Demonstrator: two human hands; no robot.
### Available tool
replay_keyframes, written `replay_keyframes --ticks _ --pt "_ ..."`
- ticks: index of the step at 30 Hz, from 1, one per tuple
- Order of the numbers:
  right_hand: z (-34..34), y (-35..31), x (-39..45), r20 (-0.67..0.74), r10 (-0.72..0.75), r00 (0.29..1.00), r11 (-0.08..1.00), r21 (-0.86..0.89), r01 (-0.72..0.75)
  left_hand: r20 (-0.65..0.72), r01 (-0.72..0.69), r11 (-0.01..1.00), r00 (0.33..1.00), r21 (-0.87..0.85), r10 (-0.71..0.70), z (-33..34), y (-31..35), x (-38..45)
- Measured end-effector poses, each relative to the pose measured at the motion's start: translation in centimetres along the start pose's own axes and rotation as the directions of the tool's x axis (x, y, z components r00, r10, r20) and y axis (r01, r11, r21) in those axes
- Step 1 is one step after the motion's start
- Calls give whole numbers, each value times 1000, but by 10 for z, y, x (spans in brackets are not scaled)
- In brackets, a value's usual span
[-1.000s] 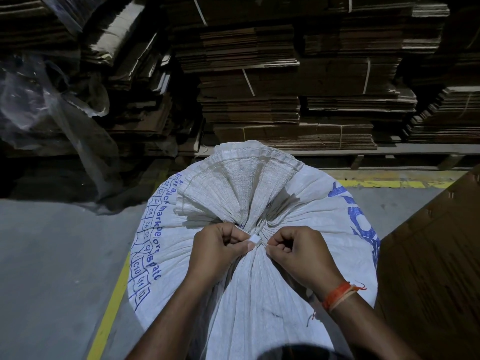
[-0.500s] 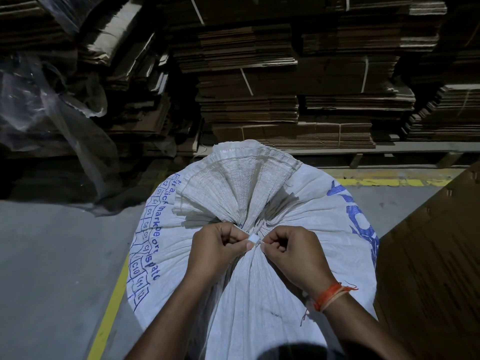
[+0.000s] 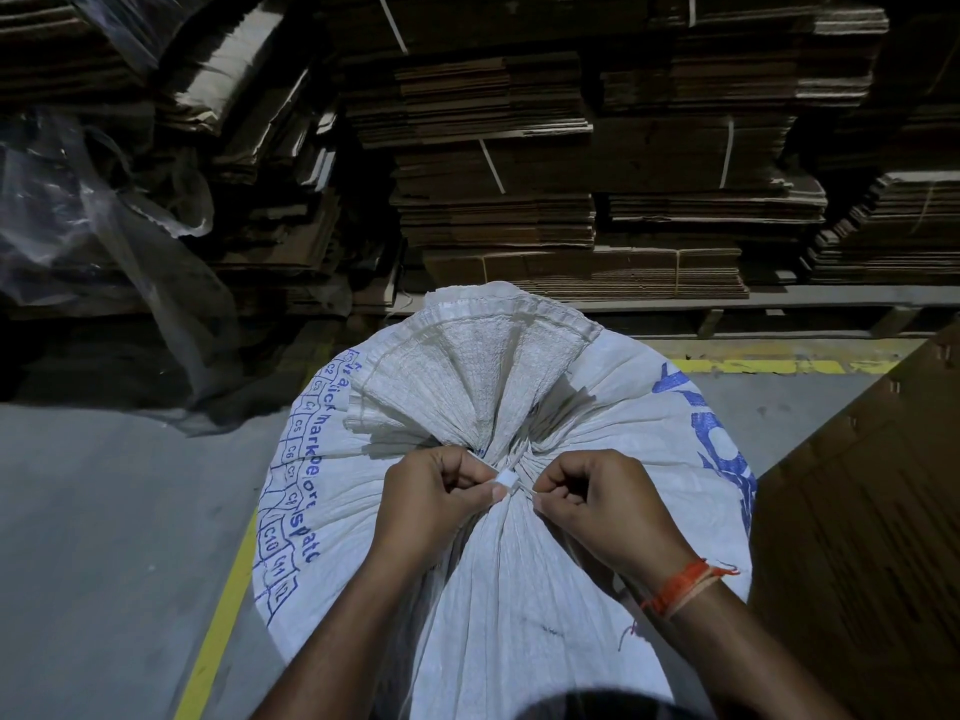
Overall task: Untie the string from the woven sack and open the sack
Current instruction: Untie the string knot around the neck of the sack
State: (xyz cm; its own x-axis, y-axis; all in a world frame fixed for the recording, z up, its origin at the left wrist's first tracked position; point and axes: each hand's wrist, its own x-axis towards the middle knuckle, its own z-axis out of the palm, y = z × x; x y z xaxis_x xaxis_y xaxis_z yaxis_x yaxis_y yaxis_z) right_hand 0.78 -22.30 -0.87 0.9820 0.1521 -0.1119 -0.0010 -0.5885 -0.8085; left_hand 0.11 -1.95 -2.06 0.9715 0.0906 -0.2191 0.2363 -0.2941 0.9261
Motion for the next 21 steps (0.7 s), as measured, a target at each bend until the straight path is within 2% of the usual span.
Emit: replay_keyframes --ticks 13,18,21 --pt "14 -2 1 -89 -23 996 998 -53 18 13 -4 1000 1000 1 4 1 1 0" --pt "4 -4 -2 -2 17 1000 999 29 -17 12 3 1000 1000 -10 -3 0 0 0" --pt "-6 -2 -1 23 31 999 999 20 -32 10 1 1000 1000 -12 -1 -1 -1 0"
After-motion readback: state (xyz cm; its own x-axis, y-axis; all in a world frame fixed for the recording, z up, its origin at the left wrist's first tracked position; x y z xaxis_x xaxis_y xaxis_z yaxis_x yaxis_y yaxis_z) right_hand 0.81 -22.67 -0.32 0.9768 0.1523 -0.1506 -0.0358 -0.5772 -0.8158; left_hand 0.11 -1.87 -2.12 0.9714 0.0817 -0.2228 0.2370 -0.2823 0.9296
